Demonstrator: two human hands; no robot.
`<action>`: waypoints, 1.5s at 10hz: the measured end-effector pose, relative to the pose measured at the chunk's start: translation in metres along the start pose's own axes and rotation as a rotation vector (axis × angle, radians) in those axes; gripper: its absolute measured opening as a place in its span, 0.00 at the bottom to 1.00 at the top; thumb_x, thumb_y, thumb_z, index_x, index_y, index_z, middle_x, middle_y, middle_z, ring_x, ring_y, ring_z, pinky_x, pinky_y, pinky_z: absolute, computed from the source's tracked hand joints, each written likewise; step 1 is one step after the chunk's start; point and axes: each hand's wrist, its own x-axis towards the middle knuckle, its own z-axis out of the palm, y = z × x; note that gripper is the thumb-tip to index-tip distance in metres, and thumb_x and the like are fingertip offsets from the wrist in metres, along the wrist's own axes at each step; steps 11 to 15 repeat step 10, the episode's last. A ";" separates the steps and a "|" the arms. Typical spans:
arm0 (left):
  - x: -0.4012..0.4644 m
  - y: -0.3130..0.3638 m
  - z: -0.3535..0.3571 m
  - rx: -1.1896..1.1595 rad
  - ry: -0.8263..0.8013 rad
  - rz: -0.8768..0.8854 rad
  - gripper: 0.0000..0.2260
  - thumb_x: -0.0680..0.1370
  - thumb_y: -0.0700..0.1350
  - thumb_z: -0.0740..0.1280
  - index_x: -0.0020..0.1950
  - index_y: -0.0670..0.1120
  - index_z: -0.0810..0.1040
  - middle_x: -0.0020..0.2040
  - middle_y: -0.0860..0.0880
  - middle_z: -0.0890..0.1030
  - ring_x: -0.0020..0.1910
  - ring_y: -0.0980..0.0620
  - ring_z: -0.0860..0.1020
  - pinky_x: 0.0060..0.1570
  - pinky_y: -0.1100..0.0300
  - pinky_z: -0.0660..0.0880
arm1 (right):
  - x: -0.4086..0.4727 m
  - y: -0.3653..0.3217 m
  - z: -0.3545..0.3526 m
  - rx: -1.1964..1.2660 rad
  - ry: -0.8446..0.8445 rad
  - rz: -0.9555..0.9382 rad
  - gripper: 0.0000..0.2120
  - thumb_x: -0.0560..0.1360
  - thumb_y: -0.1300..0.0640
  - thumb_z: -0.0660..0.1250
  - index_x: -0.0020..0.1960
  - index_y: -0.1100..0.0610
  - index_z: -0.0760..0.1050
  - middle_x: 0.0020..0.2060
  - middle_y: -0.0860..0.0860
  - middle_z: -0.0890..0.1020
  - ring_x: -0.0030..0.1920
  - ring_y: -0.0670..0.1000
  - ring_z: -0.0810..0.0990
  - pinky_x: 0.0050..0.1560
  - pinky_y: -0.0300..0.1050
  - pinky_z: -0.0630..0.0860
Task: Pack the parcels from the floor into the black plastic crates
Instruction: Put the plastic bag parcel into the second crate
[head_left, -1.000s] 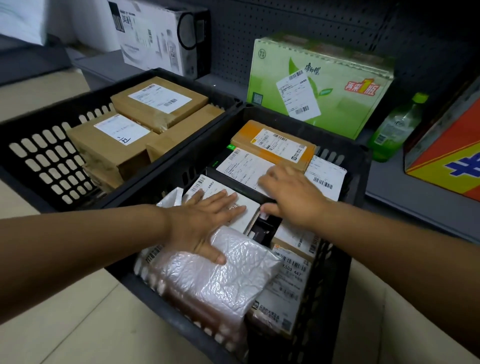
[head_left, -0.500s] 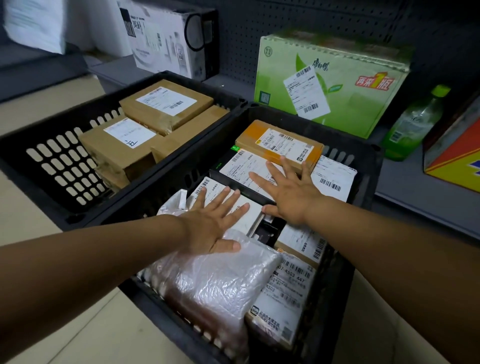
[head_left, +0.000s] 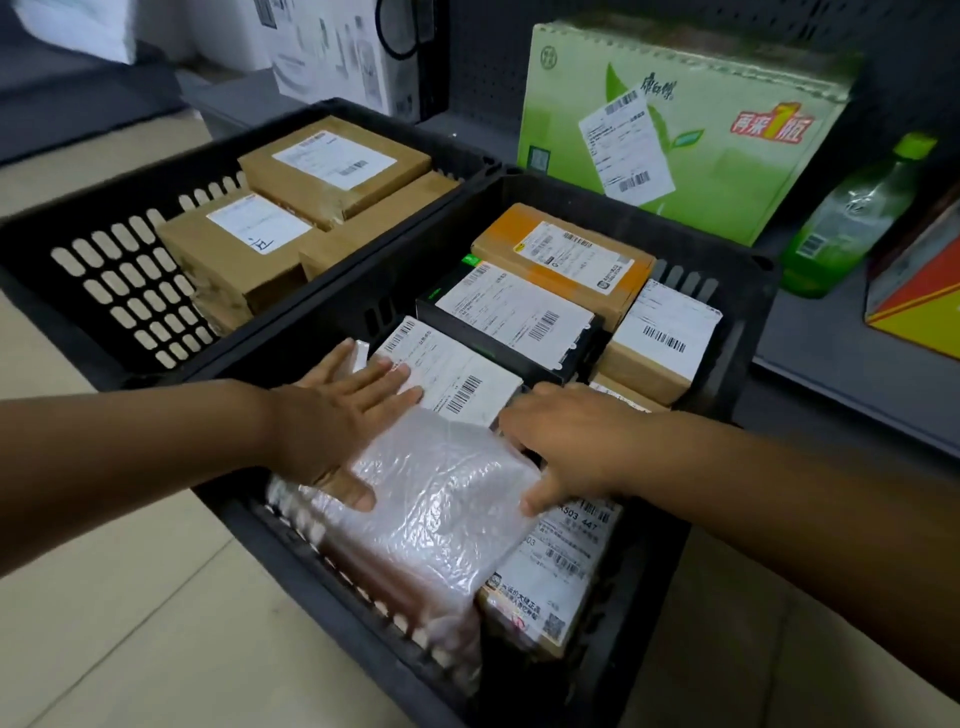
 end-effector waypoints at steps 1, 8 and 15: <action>0.008 0.003 0.005 0.043 -0.065 -0.028 0.53 0.64 0.78 0.47 0.69 0.47 0.22 0.69 0.43 0.23 0.69 0.43 0.25 0.65 0.39 0.25 | 0.012 0.000 0.000 -0.144 -0.064 0.016 0.30 0.67 0.34 0.68 0.59 0.53 0.68 0.57 0.51 0.74 0.59 0.53 0.71 0.60 0.52 0.69; 0.035 0.022 -0.057 -0.304 -0.066 -0.085 0.53 0.68 0.71 0.62 0.70 0.53 0.24 0.71 0.43 0.24 0.71 0.41 0.27 0.67 0.31 0.36 | 0.052 0.118 -0.033 -0.027 0.089 0.319 0.52 0.64 0.23 0.57 0.75 0.43 0.33 0.75 0.56 0.35 0.74 0.64 0.35 0.69 0.72 0.42; 0.029 0.031 -0.062 -0.329 -0.049 -0.150 0.48 0.72 0.67 0.60 0.69 0.51 0.24 0.72 0.44 0.27 0.72 0.42 0.30 0.70 0.33 0.44 | 0.046 0.104 -0.047 0.020 0.045 0.373 0.50 0.67 0.26 0.58 0.75 0.44 0.34 0.75 0.56 0.35 0.74 0.64 0.35 0.69 0.72 0.42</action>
